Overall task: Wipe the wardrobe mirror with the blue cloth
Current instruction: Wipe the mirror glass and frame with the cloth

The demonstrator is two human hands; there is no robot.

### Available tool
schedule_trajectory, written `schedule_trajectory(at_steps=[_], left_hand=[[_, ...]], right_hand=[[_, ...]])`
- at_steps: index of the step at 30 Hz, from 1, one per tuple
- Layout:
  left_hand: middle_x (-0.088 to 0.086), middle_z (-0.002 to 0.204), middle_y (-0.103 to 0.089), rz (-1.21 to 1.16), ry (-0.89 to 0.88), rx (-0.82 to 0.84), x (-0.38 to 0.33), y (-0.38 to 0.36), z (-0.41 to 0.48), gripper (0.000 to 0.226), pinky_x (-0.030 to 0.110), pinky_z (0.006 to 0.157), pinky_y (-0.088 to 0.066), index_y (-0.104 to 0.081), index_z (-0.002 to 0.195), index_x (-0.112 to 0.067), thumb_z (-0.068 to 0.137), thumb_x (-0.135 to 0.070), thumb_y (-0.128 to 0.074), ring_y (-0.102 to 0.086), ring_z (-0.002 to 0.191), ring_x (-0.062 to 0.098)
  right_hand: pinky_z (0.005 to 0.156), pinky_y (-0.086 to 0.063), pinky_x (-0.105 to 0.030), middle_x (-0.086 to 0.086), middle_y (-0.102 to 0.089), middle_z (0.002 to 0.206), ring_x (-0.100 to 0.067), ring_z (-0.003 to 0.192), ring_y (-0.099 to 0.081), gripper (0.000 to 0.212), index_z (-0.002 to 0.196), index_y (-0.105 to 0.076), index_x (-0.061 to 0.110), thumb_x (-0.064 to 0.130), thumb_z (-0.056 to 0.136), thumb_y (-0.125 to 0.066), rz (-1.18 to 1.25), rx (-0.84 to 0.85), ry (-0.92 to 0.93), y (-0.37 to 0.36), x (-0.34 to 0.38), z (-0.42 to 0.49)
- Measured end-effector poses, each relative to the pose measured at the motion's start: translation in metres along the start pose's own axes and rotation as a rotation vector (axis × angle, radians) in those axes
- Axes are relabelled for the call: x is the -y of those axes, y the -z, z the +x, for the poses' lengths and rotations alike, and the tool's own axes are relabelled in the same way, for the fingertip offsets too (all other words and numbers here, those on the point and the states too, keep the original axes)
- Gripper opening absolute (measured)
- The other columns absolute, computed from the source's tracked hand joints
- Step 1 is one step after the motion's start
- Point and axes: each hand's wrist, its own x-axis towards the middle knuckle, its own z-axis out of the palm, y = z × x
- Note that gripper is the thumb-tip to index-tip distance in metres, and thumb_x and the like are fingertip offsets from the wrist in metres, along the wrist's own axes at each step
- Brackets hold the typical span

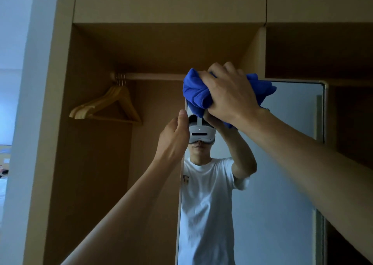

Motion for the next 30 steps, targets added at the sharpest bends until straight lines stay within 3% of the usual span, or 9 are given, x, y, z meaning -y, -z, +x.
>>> schedule_trajectory(at_steps=[2,6,14,19,22,27,30], left_hand=[[0.005,0.088,-0.074,-0.036,0.036,-0.018,0.003,0.002,-0.003,0.065,0.056,0.092,-0.056,-0.068,0.083,-0.027,0.093,-0.075,-0.025,-0.071,0.093,0.031],[0.004,0.099,-0.076,-0.07,0.06,-0.045,0.01,0.005,-0.012,0.065,0.054,0.099,-0.054,-0.07,0.091,-0.031,0.086,-0.077,-0.024,-0.071,0.099,0.024],[0.01,0.092,-0.074,-0.065,0.073,-0.043,0.036,0.002,-0.033,0.074,0.061,0.093,-0.055,-0.071,0.097,-0.018,0.085,-0.077,-0.028,-0.07,0.09,0.031],[0.001,0.103,-0.076,-0.096,0.12,-0.017,0.058,0.0,-0.055,0.063,0.053,0.096,-0.056,-0.071,0.109,-0.028,0.09,-0.072,-0.029,-0.071,0.099,0.02],[0.0,0.105,-0.076,-0.115,0.142,-0.018,0.07,0.0,-0.067,0.056,0.053,0.096,-0.055,-0.071,0.106,-0.033,0.091,-0.068,-0.03,-0.072,0.101,0.02],[0.011,0.104,-0.076,-0.143,0.194,-0.028,0.093,0.002,-0.083,0.054,0.058,0.094,-0.054,-0.07,0.092,-0.036,0.091,-0.069,-0.028,-0.072,0.101,0.031],[0.012,0.102,-0.076,-0.121,0.213,-0.02,0.111,0.002,-0.097,0.06,0.058,0.091,-0.055,-0.072,0.097,-0.028,0.098,-0.066,-0.026,-0.071,0.099,0.033]], right_hand=[[0.083,-0.042,-0.048,-0.008,-0.058,0.112,-0.033,0.099,-0.053,0.051,0.126,-0.056,0.016,0.024,0.077,-0.068,0.024,0.012,0.004,-0.001,0.004,-0.01],[0.083,-0.043,-0.048,-0.008,-0.058,0.113,-0.033,0.101,-0.053,0.046,0.124,-0.056,0.016,0.03,0.082,-0.065,0.049,0.028,0.024,-0.005,0.014,-0.034],[0.079,-0.041,-0.044,-0.007,-0.059,0.107,-0.031,0.092,-0.053,0.046,0.119,-0.059,0.016,0.026,0.076,-0.07,0.06,0.043,0.013,-0.019,0.044,-0.086],[0.082,-0.041,-0.044,-0.009,-0.059,0.111,-0.031,0.095,-0.053,0.043,0.123,-0.058,0.015,0.032,0.084,-0.054,0.129,0.073,0.011,-0.024,0.067,-0.121],[0.082,-0.04,-0.044,-0.008,-0.059,0.112,-0.031,0.095,-0.053,0.047,0.125,-0.058,0.016,0.033,0.084,-0.043,0.146,0.1,-0.01,-0.026,0.078,-0.137],[0.087,-0.04,-0.045,-0.008,-0.059,0.115,-0.031,0.099,-0.053,0.057,0.134,-0.056,0.017,0.039,0.087,-0.033,0.17,0.174,-0.049,-0.027,0.096,-0.165],[0.091,-0.039,-0.046,-0.01,-0.057,0.119,-0.033,0.103,-0.052,0.056,0.135,-0.055,0.017,0.037,0.088,-0.033,0.172,0.227,-0.05,-0.029,0.107,-0.186]])
